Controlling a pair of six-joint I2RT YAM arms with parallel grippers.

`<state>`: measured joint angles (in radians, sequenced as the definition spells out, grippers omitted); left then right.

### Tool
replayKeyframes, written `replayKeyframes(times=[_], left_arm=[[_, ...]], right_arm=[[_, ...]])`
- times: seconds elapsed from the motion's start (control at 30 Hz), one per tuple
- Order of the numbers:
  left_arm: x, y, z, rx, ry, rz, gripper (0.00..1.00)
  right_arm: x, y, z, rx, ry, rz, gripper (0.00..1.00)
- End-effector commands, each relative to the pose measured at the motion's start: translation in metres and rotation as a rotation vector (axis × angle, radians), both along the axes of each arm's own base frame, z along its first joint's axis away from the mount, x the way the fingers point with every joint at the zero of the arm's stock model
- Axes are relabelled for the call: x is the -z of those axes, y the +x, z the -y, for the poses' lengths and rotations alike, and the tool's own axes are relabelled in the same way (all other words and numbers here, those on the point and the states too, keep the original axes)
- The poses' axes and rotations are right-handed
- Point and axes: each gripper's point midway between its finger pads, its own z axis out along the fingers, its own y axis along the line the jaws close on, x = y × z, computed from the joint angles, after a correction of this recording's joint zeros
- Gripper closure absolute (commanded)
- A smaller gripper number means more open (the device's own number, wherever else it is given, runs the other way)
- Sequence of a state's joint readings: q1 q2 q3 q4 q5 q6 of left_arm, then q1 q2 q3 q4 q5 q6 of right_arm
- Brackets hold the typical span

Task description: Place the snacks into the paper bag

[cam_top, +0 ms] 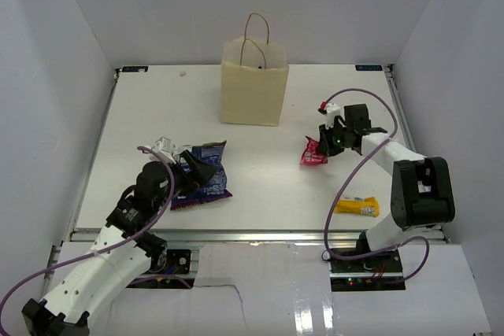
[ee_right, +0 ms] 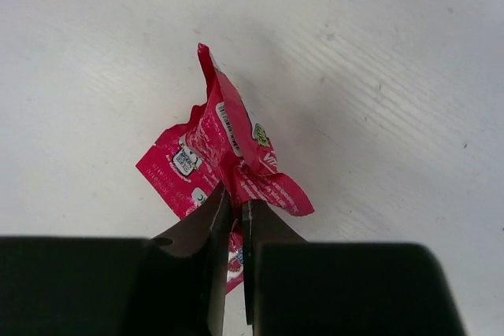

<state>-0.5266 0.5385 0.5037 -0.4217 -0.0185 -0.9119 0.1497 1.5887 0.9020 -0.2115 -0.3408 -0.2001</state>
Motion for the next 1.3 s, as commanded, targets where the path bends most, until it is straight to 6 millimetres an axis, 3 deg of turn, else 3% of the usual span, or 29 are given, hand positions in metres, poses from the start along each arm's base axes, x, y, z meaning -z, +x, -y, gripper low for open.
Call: replayKeyframes(times=[0.0, 0.17, 0.2, 0.27, 0.3, 0.33, 0.37, 0.4, 0.43, 0.47, 0.5, 0.53, 0.57, 0.63, 0.67, 0.73, 0.8, 0.97, 1.13, 1.23, 1.27], left_arm=[[-0.008, 0.002, 0.004, 0.022, 0.004, 0.029, 0.02], [-0.013, 0.004, 0.006, 0.036, 0.004, 0.060, 0.02], [-0.014, 0.004, 0.006, 0.038, 0.007, 0.065, 0.02], [-0.016, 0.005, 0.007, 0.044, -0.001, 0.076, 0.02], [-0.017, 0.001, 0.011, 0.075, -0.011, 0.077, 0.02], [-0.019, 0.001, 0.012, 0.080, -0.015, 0.083, 0.02], [-0.019, 0.002, 0.013, 0.083, -0.018, 0.086, 0.02], [-0.019, 0.001, 0.015, 0.092, -0.019, 0.085, 0.02], [-0.020, 0.001, 0.015, 0.096, -0.020, 0.090, 0.02], [-0.020, 0.001, 0.016, 0.098, -0.021, 0.089, 0.02], [-0.019, 0.001, 0.017, 0.104, -0.018, 0.086, 0.02], [-0.019, 0.001, 0.018, 0.107, -0.018, 0.084, 0.02], [-0.020, 0.002, 0.018, 0.109, -0.018, 0.085, 0.02], [-0.022, 0.002, 0.020, 0.116, -0.018, 0.083, 0.02], [-0.023, 0.003, 0.020, 0.119, -0.017, 0.086, 0.02], [-0.027, 0.003, 0.021, 0.121, -0.023, 0.091, 0.02], [-0.028, 0.004, 0.021, 0.114, -0.029, 0.089, 0.02], [-0.028, 0.003, 0.017, 0.067, -0.078, 0.090, 0.02], [-0.026, 0.004, 0.019, 0.062, -0.122, 0.096, 0.02], [-0.027, 0.005, 0.029, 0.117, -0.120, 0.106, 0.02], [-0.028, 0.005, 0.033, 0.138, -0.120, 0.108, 0.02]], right_arm=[[-0.063, 0.014, -0.021, -0.213, 0.083, 0.236, 0.92], [-0.157, 0.041, -0.047, -0.327, 0.195, 0.463, 0.92], [-0.198, 0.055, -0.051, -0.336, 0.206, 0.552, 0.92], [-0.233, 0.071, -0.058, -0.332, 0.249, 0.603, 0.92], [-0.277, 0.082, -0.064, -0.339, 0.265, 0.695, 0.92], [-0.297, 0.090, -0.067, -0.329, 0.276, 0.732, 0.92], [-0.303, 0.103, -0.072, -0.298, 0.304, 0.718, 0.92], [-0.350, 0.110, -0.081, -0.294, 0.322, 0.815, 0.92], [-0.367, 0.121, -0.082, -0.250, 0.319, 0.846, 0.92], [-0.363, 0.139, -0.091, -0.221, 0.340, 0.819, 0.92], [-0.373, 0.144, -0.104, -0.216, 0.352, 0.833, 0.92], [-0.409, 0.152, -0.105, -0.169, 0.352, 0.915, 0.92], [-0.397, 0.171, -0.114, -0.148, 0.351, 0.894, 0.92], [-0.415, 0.178, -0.132, -0.130, 0.368, 0.947, 0.92], [-0.400, 0.189, -0.142, -0.127, 0.357, 0.935, 0.92], [-0.396, 0.192, -0.159, -0.140, 0.347, 0.967, 0.92], [-0.379, 0.195, -0.172, -0.155, 0.322, 0.960, 0.92], [-0.353, 0.200, -0.180, -0.155, 0.314, 0.932, 0.92], [-0.332, 0.191, -0.183, -0.209, 0.300, 0.890, 0.89], [-0.314, 0.181, -0.188, -0.269, 0.300, 0.840, 0.74], [-0.309, 0.174, -0.185, -0.289, 0.280, 0.815, 0.57]])
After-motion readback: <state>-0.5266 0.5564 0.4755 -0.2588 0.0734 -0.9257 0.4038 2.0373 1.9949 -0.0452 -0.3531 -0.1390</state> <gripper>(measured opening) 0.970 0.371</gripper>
